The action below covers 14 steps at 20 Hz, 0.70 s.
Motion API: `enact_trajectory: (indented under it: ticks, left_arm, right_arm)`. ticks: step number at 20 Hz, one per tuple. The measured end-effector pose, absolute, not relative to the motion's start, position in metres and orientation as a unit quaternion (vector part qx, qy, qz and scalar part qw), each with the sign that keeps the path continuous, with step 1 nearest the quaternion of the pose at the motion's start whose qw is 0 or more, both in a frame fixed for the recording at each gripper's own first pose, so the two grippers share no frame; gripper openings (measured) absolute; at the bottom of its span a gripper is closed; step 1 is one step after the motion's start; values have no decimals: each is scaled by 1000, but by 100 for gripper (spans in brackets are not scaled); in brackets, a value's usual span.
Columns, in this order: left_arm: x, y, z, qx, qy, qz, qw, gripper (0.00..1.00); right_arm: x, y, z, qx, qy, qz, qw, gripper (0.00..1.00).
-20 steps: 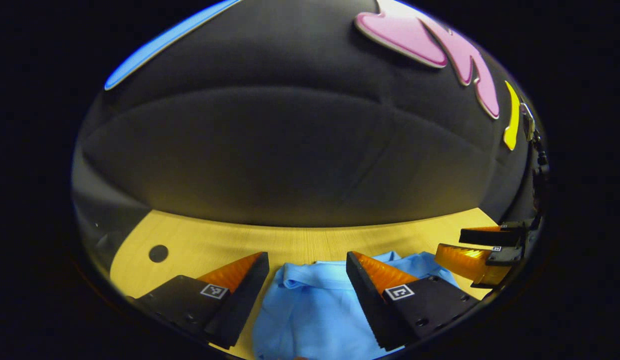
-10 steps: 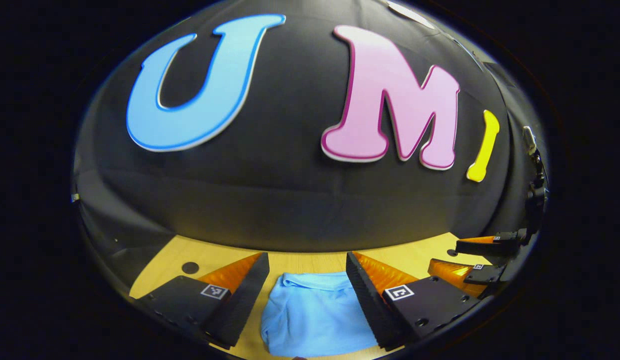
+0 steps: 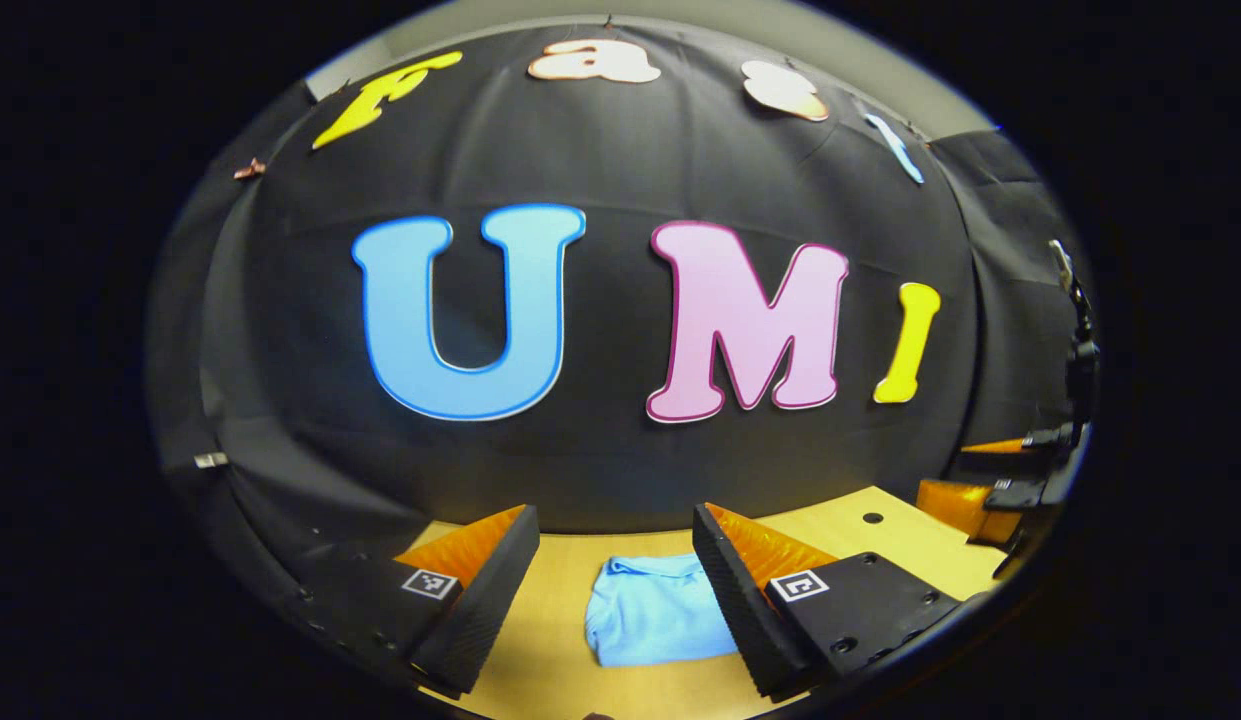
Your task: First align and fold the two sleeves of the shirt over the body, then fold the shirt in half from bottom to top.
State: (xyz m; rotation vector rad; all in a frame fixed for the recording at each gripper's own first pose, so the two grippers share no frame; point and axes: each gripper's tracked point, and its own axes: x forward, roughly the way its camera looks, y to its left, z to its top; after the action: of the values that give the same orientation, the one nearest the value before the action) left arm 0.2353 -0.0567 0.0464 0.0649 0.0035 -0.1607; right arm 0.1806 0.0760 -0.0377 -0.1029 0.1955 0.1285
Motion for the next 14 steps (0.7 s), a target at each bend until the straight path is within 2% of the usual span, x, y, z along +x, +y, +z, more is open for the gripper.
enact_trajectory:
  ticks: [5, 8, 14]
  left_arm:
    - [119, -47, 42, 23, -8, -88, 996, 98]
    - [60, -43, 34, 13, -16, -87, 996, 98]
    - [-34, -36, 32, 6, -23, -97, 995, 97]
  right_arm:
    - [83, 87, -1, -21, 64, 68, 995, 98]
    - [34, 90, -3, -18, 58, 71, 996, 97]
    - [-32, 94, -6, -14, 67, 86, 994, 98]
